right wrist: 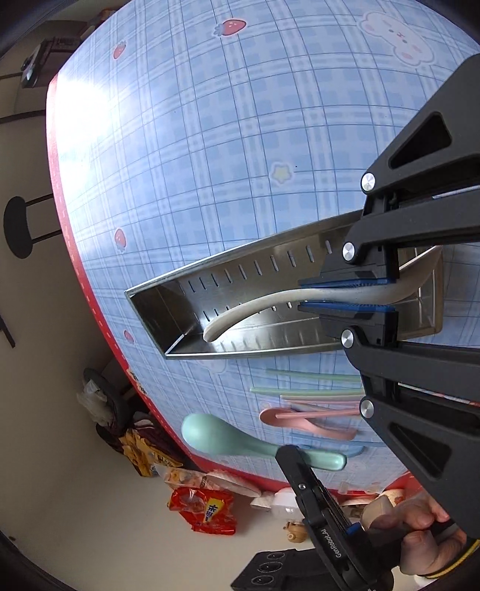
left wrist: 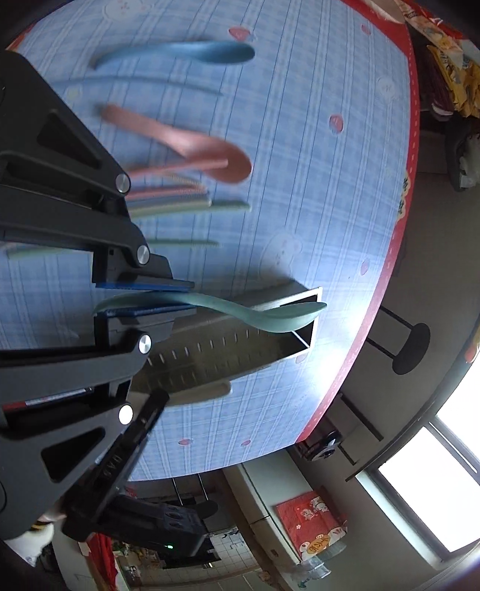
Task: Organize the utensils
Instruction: 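Lift both spoons and carry them over the steel tray with both tools, then lower both spoons into the steel tray and open both tools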
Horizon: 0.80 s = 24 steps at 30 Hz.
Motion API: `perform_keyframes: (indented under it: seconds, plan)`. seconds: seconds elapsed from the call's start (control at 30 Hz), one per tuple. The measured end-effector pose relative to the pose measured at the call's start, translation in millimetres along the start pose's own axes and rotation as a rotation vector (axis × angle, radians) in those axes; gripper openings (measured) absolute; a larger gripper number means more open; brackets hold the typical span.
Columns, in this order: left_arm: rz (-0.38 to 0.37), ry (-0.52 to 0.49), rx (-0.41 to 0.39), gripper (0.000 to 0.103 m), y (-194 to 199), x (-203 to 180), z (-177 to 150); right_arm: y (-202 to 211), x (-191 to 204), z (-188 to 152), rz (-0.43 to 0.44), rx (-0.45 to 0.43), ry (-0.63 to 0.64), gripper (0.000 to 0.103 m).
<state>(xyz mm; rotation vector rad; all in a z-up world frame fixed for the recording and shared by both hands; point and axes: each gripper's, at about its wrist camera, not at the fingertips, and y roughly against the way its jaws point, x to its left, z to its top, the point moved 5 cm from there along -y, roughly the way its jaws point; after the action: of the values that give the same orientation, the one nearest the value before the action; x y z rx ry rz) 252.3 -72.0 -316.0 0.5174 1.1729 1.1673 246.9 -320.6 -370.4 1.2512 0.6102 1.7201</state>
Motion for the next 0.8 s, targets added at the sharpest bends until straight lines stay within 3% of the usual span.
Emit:
perform_keyframes:
  seconds: [0.2, 0.5, 0.63, 0.8]
  plan:
    - [0.019, 0.031, 0.052, 0.011, -56, -40, 14, -12, -4, 2, -0.02, 0.039, 0.021, 0.007]
    - [0.078, 0.104, 0.097, 0.011, -103, -42, 21, -25, -2, 4, 0.001, 0.095, 0.047, 0.008]
    - [0.051, 0.115, 0.091, 0.016, -104, -47, 28, -17, 7, 7, 0.0, 0.089, 0.094, 0.015]
    - [-0.01, 0.077, 0.011, 0.02, -66, -49, 46, 12, 14, 9, 0.007, 0.028, 0.124, 0.017]
